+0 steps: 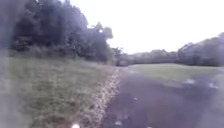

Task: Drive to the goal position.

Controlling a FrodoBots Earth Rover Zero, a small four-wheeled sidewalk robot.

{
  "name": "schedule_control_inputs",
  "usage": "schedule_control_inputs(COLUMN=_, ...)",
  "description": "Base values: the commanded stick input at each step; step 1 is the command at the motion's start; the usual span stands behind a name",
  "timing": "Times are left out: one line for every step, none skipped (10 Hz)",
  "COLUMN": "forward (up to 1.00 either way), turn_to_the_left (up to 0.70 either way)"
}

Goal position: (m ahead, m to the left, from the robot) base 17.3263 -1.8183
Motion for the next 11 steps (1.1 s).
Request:
schedule_control_inputs(forward=0.70, turn_to_the_left=-0.35)
schedule_control_inputs(forward=0.70, turn_to_the_left=-0.35)
schedule_control_inputs(forward=0.70, turn_to_the_left=-0.35)
schedule_control_inputs(forward=0.70, turn_to_the_left=-0.35)
schedule_control_inputs(forward=0.70, turn_to_the_left=0.00)
schedule_control_inputs(forward=0.70, turn_to_the_left=0.00)
schedule_control_inputs(forward=0.70, turn_to_the_left=0.00)
schedule_control_inputs(forward=0.70, turn_to_the_left=0.00)
schedule_control_inputs(forward=0.70, turn_to_the_left=0.00)
schedule_control_inputs(forward=0.70, turn_to_the_left=0.00)
schedule_control_inputs(forward=0.70, turn_to_the_left=0.00)
